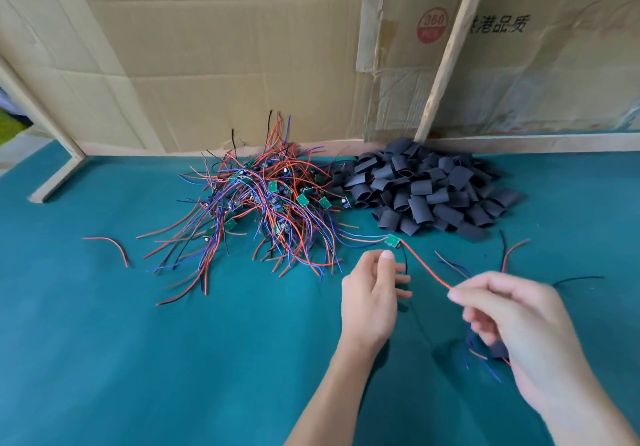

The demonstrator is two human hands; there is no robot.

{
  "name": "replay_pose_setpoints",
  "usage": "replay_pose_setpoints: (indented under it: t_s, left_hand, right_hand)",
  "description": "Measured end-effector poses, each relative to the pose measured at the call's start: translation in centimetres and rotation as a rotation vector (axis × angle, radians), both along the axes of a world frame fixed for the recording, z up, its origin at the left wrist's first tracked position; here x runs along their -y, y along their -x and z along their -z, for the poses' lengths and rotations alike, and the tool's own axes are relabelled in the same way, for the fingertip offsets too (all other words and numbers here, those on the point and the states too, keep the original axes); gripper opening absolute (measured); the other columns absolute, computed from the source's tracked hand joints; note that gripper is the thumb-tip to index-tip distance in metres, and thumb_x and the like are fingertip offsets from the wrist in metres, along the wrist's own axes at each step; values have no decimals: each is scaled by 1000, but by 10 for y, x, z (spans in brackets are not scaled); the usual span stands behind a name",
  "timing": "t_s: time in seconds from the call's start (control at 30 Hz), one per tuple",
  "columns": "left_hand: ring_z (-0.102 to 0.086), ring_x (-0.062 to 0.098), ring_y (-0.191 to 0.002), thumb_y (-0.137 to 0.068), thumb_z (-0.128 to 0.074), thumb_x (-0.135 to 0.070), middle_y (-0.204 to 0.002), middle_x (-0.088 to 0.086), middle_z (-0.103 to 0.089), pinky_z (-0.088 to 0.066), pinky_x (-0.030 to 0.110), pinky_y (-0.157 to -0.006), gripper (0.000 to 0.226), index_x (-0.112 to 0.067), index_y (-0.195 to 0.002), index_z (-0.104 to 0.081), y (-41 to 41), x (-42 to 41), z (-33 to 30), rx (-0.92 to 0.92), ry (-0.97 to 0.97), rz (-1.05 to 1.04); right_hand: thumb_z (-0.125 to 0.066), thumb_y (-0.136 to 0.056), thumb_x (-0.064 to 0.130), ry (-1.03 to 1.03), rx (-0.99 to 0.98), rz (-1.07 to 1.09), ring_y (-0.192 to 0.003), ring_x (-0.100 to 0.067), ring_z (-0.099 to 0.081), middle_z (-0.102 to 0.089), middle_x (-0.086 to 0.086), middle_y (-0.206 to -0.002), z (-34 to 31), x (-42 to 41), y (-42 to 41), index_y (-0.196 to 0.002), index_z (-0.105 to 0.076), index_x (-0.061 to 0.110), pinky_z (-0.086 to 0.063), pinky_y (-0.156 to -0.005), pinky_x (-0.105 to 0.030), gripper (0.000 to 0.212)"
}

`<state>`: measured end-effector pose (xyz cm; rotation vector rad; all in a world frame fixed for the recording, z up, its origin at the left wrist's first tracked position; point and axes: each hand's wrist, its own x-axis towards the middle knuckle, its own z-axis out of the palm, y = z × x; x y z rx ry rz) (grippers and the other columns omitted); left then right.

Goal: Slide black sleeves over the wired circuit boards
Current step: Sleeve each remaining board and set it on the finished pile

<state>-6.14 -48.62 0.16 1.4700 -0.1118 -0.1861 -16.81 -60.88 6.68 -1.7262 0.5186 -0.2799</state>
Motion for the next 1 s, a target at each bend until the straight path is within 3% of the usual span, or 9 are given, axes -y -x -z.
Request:
replay_pose_setpoints:
  t_s: [0.13,0.27,0.37,0.47,0.6,0.7,0.8,0.9,1.0]
  left_hand:
    - [-76,23,-80,-104,-53,-32,-93,9,-77,-60,33,-65,24,-12,-103,-66,0,-3,-2,-7,34,55]
    - [-68,15,-62,-97,-62,-35,-83,2,-77,-52,25,-56,18,-19,-96,-71,3,-6,-2,30,-1,64]
    - [-64,9,-58,-86,-70,-41,-76,2,-76,-51,21,-59,21,-22,-94,-72,5,-5,-4,37,-34,83]
    - [-64,8,-61,-77,-76,-43,-77,1,-77,-50,19,-61,30,-21,-98,-73,4,-9,-13,-23,-58,227]
    - [-57,8,-66,-58,-63,-51,-71,-8,-67,-48,22,-64,37,-22,-79,-69,-5,-10,-33,3,-412,447]
    - [-51,5,-64,-83,-62,-24,-69,-8,-60,-44,17,-59,10,-22,-75,-67,-7,-7,-40,112,-646,592]
    - [-48,4,-58,-89,-63,-19,-66,-7,-60,-42,13,-53,14,-16,-79,-72,-3,-10,-41,43,-544,634]
    - [-54,11,-62,-94,-61,-20,-61,-6,-66,-42,17,-54,15,-12,-87,-71,-3,-25,-48,-84,-283,541]
    - [-64,18,-62,-91,-57,-23,-68,9,-71,-46,20,-52,18,-13,-91,-72,-4,-44,-56,-122,-45,386]
  right_hand:
    - [-79,-78,7,108,-29,-202,-52,-11,-53,-65,-10,-57,4,-7,22,-71,-77,12,-40,-49,-17,9]
    - [-80,-77,25,390,-117,-495,-56,-7,-51,-67,-8,-64,-5,-9,11,-76,-77,21,-39,-57,-28,5]
    - [-74,-73,37,491,-171,-702,-57,0,-55,-70,3,-65,-18,-12,-5,-73,-76,28,-41,-57,-20,9]
    - [-77,-76,32,591,-210,-826,-58,0,-57,-70,11,-65,-32,-12,-21,-76,-77,30,-39,-57,-13,2]
    - [-75,-75,36,640,-226,-893,-63,0,-62,-74,13,-73,-43,-13,-24,-82,-77,34,-48,-60,-21,8]
    - [-76,-75,39,643,-225,-963,-69,1,-64,-73,18,-74,-42,-18,-15,-85,-77,36,-48,-61,-17,10]
    - [-76,-77,39,603,-234,-999,-74,4,-63,-73,21,-77,-44,-17,-8,-88,-77,38,-44,-62,-13,12]
    - [-80,-81,31,430,-240,-1094,-69,3,-61,-75,12,-78,-58,0,-10,-95,-80,31,-49,-65,-21,14]
    - [-81,-79,30,228,-37,-795,-67,-6,-64,-76,-1,-75,-70,21,-24,-85,-81,16,-48,-64,-21,15]
